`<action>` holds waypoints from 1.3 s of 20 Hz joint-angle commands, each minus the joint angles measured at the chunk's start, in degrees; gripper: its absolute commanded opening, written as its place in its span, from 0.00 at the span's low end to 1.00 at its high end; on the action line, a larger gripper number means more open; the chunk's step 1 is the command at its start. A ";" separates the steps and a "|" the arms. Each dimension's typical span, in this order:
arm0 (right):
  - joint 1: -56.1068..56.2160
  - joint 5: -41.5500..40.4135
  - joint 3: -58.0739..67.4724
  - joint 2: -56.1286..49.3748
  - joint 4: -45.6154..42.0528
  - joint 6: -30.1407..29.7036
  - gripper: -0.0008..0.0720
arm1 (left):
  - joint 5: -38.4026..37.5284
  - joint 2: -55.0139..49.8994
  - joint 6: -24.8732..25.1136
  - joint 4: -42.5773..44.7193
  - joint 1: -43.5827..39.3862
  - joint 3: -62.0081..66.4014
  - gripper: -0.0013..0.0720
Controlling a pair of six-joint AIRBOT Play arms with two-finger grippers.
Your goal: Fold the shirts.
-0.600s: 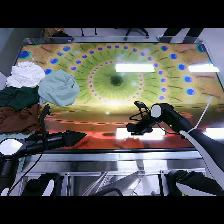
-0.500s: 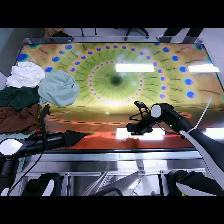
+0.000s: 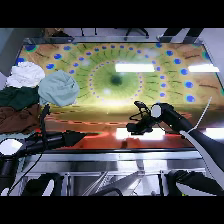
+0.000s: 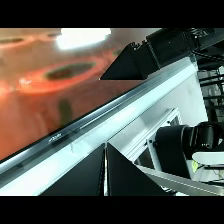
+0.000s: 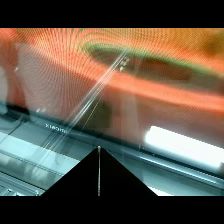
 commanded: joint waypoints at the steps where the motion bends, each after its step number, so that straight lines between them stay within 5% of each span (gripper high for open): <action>1: 0.02 0.09 -0.02 -0.04 0.02 0.02 0.04 | 0.00 0.04 0.00 0.02 0.00 -0.02 0.04; 6: 0.02 -0.39 -0.02 -0.04 0.02 0.00 0.04 | 1.07 0.04 0.02 -0.35 0.00 -0.02 0.04; 10: 0.02 -3.67 -0.02 -0.09 0.04 0.02 0.04 | 13.44 -0.15 0.04 4.50 4.17 0.44 0.05; 11: 0.02 -4.37 -0.02 -0.22 0.07 0.02 0.04 | 16.00 -1.03 0.04 9.03 6.58 1.62 0.39; 12: 0.02 -4.70 -0.02 -0.42 0.11 0.02 0.04 | 17.55 -2.89 0.00 13.97 9.81 3.48 0.99; 16: -0.24 -5.09 0.15 -0.55 0.00 0.02 0.11 | 27.41 -15.45 -0.17 19.93 19.87 10.84 0.95; 17: -0.74 -5.31 0.17 -0.55 0.02 0.02 0.45 | 28.94 -20.11 -0.20 18.84 21.92 12.74 0.95; 18: -1.36 -5.44 0.20 -0.57 0.02 0.02 0.67 | 28.96 -25.29 -0.17 18.45 23.50 15.10 0.95; 26: -8.28 -6.54 0.22 -0.48 0.02 0.02 0.70 | 27.43 -62.25 0.02 13.09 19.56 37.77 0.95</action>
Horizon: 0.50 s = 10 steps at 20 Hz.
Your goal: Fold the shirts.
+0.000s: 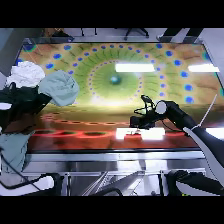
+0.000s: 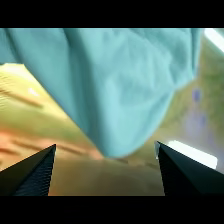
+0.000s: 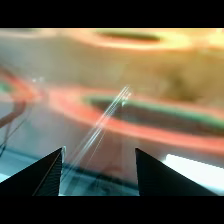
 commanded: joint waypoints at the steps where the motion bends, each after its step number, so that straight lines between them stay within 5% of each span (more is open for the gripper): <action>1: -3.23 -0.44 0.07 0.04 0.02 0.02 0.70 | 0.57 -14.29 0.11 -0.79 -3.23 10.27 0.95; 5: -5.09 -0.37 0.07 0.07 0.07 0.02 0.70 | -2.29 -22.23 -0.04 2.86 -5.44 19.04 0.95; 6: -5.09 -0.37 0.07 0.07 0.04 0.02 0.70 | -4.52 -23.34 -0.83 3.96 -5.42 20.96 0.77; 7: -5.09 -0.26 0.07 0.07 0.07 0.02 0.69 | -7.67 -24.15 -1.18 4.20 -5.31 22.91 0.28; 8: -5.09 -0.22 0.07 0.13 0.04 0.02 0.69 | -10.23 -24.46 -0.98 3.98 -5.07 24.65 0.04; 10: -5.11 -0.26 0.11 0.26 0.02 0.02 0.69 | -14.47 -23.69 -1.01 2.78 -5.22 28.59 0.04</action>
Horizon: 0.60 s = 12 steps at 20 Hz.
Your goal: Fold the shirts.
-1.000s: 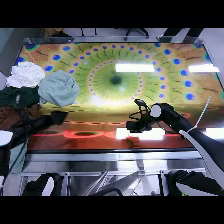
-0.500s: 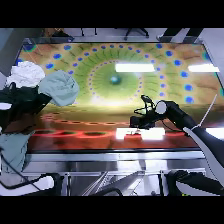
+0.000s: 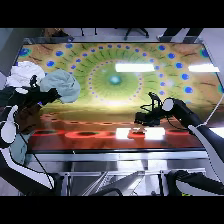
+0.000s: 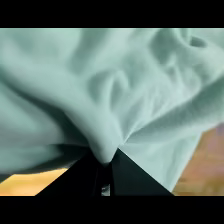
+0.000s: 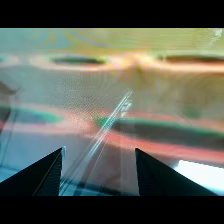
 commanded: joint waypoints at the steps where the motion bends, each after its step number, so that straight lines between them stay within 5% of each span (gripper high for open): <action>1: -0.28 0.09 0.15 0.15 0.00 0.02 0.69 | -8.63 -0.13 -0.46 -1.95 -0.52 7.34 0.04; 3: -0.28 0.07 0.55 0.13 -0.02 0.00 0.65 | -12.48 3.30 -0.44 -7.19 -2.03 11.39 0.04; 5: -0.76 0.09 1.90 0.15 0.00 -0.55 0.22 | -17.94 7.50 -0.46 -11.52 -4.90 16.00 0.04; 10: -7.93 1.68 7.82 2.51 0.02 -3.52 0.10 | -25.86 17.14 -5.18 -11.50 -18.29 21.05 0.04; 12: -11.69 3.82 8.98 5.22 0.00 -4.35 0.10 | -26.25 18.56 -9.16 -4.85 -25.18 21.05 0.04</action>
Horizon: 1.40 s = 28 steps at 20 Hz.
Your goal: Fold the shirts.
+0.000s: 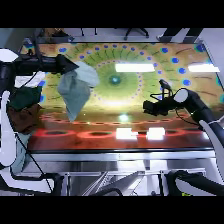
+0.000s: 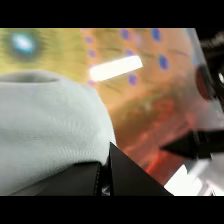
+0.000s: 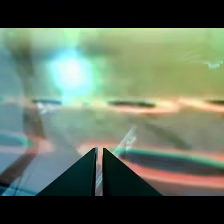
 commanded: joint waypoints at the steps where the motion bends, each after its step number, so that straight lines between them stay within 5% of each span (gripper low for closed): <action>1: -6.14 2.97 2.21 4.09 -0.04 -1.79 0.10 | -3.19 3.34 -6.73 9.22 -11.47 1.27 0.04; 6: -12.00 8.26 2.16 7.41 -0.04 -4.24 0.11 | -0.07 -0.44 -12.74 22.80 -25.57 1.29 0.06; 7: -12.15 8.79 2.16 7.39 -0.02 -4.22 0.26 | 0.46 -1.57 -12.85 22.77 -26.84 1.29 0.58; 8: -12.15 9.01 2.16 7.39 0.02 -4.22 0.39 | 0.83 -2.54 -14.51 22.77 -27.54 1.36 0.98; 12: -12.15 10.14 2.01 7.39 -0.02 -5.97 0.41 | -7.06 -3.98 -16.17 22.95 -23.15 4.33 0.98; 14: -12.07 10.01 0.52 7.37 0.00 -6.14 0.72 | -13.16 -2.78 -14.64 23.08 -17.88 2.60 0.98; 17: -12.07 8.48 -5.03 7.37 0.50 -6.19 0.75 | -16.63 2.14 -13.57 26.01 -9.05 -9.86 0.98; 23: -12.04 1.31 -13.92 3.56 14.78 -17.22 0.75 | -0.50 12.92 -10.99 27.19 7.85 -42.27 0.98; 28: -8.52 -4.09 -13.92 -4.22 21.22 -24.33 0.75 | 11.04 12.22 -9.70 26.71 12.22 -51.06 0.98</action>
